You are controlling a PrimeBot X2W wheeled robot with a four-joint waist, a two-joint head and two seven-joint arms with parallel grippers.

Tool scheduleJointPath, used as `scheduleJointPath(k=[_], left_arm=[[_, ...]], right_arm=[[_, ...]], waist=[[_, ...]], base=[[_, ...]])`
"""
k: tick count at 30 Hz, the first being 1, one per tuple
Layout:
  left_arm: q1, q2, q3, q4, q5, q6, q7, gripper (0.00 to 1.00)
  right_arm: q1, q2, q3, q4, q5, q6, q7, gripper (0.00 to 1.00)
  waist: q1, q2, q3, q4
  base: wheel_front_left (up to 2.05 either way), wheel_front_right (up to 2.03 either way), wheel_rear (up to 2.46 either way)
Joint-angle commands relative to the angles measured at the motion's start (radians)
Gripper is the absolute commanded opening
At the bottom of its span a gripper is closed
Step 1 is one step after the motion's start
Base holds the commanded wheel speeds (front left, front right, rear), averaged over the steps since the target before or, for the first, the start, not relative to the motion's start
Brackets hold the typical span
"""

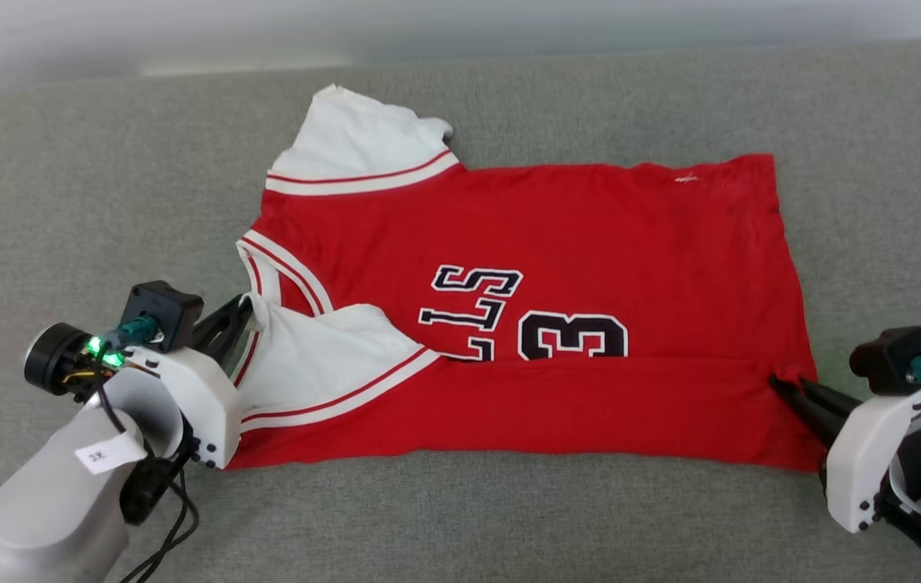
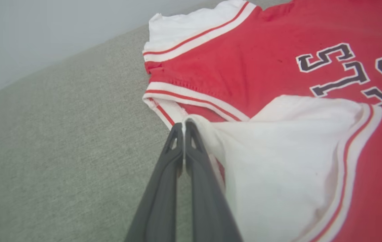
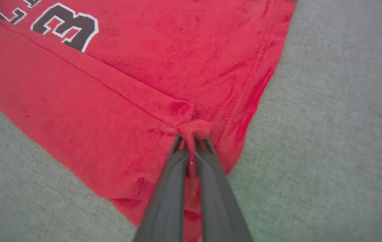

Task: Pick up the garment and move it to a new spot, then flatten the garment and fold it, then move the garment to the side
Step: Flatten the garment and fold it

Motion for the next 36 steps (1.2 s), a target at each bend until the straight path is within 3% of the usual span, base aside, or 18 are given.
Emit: scheduleJointPath(k=[1, 8, 9, 10, 11, 12, 20, 23, 26, 30, 31, 32, 36], left_arm=[[-0.018, -0.014, -0.005, 0.036, 0.0, -0.013, -0.004, 0.0], [-0.054, -0.102, -0.049, 0.236, -0.003, -0.078, -0.028, 0.0], [-0.055, -0.111, -0.051, 0.259, -0.008, -0.085, -0.034, 0.05], [-0.06, -0.114, -0.054, 0.278, -0.009, -0.089, -0.043, 0.47], [-0.07, -0.113, -0.056, 0.293, -0.003, -0.094, -0.055, 1.0], [-0.077, -0.114, -0.057, 0.306, -0.002, -0.094, -0.064, 1.0], [-0.156, -0.073, -0.078, 0.288, 0.013, -0.114, -0.033, 1.0], [-0.19, -0.05, -0.097, 0.248, 0.012, -0.119, 0.032, 1.0], [-0.232, -0.026, -0.126, 0.199, -0.01, -0.125, 0.158, 1.0], [-0.266, 0.0, -0.179, 0.1, -0.12, -0.126, 0.402, 1.0], [-0.276, 0.013, -0.193, 0.074, -0.152, -0.126, 0.459, 1.0], [-0.289, 0.046, -0.23, 0.004, -0.255, -0.126, 0.622, 1.0], [-0.297, 0.083, -0.264, -0.039, -0.362, -0.126, 0.791, 1.0]], right_arm=[[-0.023, 0.009, 0.009, 0.017, -0.011, -0.001, 0.001, 0.0], [-0.062, 0.037, 0.072, 0.087, 0.003, -0.001, -0.003, 0.0], [-0.064, 0.038, 0.076, 0.091, 0.01, -0.001, -0.009, 0.01], [-0.066, 0.038, 0.079, 0.096, 0.017, -0.001, -0.014, 0.25], [-0.066, 0.035, 0.082, 0.1, 0.022, -0.001, -0.018, 0.51], [-0.068, 0.03, 0.083, 0.1, 0.024, -0.001, -0.029, 1.0], [-0.042, -0.015, 0.06, 0.063, 0.045, -0.001, -0.072, 1.0], [-0.033, -0.026, 0.05, 0.049, 0.049, -0.001, -0.068, 1.0], [-0.028, -0.032, 0.039, 0.036, 0.052, -0.001, -0.058, 1.0], [-0.03, -0.029, 0.027, 0.024, 0.047, -0.001, -0.045, 1.0], [-0.031, -0.025, 0.026, 0.02, 0.043, -0.001, -0.04, 1.0], [-0.027, -0.013, 0.026, 0.007, 0.037, -0.001, -0.025, 1.0], [-0.031, -0.003, 0.027, -0.006, 0.036, -0.001, -0.006, 1.0]], waist=[[-0.0002, 0.0, 0.033, -0.002], [-0.0002, 0.0, 0.043, 0.003], [-0.0002, 0.0, 0.036, 0.005], [-0.0002, 0.0, 0.027, 0.007], [-0.0002, 0.0, 0.017, 0.009], [-0.0002, 0.0, 0.006, 0.011], [-0.0002, 0.0, -0.077, 0.041], [-0.0002, 0.0, -0.095, 0.049], [-0.0002, 0.0, -0.104, 0.053], [-0.0002, 0.0, -0.106, 0.053], [-0.0002, 0.0, -0.106, 0.051], [-0.0002, 0.0, -0.103, 0.043], [-0.0002, 0.0, -0.097, 0.024]], base=[[0.0, 0.0, 0.0], [0.0, 0.0, 0.0], [0.0, 0.0, 0.0], [0.0, 0.0, 0.0], [0.0, 0.0, 0.0], [0.0, 0.0, 0.0], [0.0, 0.0, 0.0], [0.0, 0.0, 0.0], [0.0, 0.0, 0.0], [0.0, 0.0, 0.0], [0.0, 0.0, 0.0], [0.0, 0.0, 0.0], [0.0, 0.0, 0.0]])
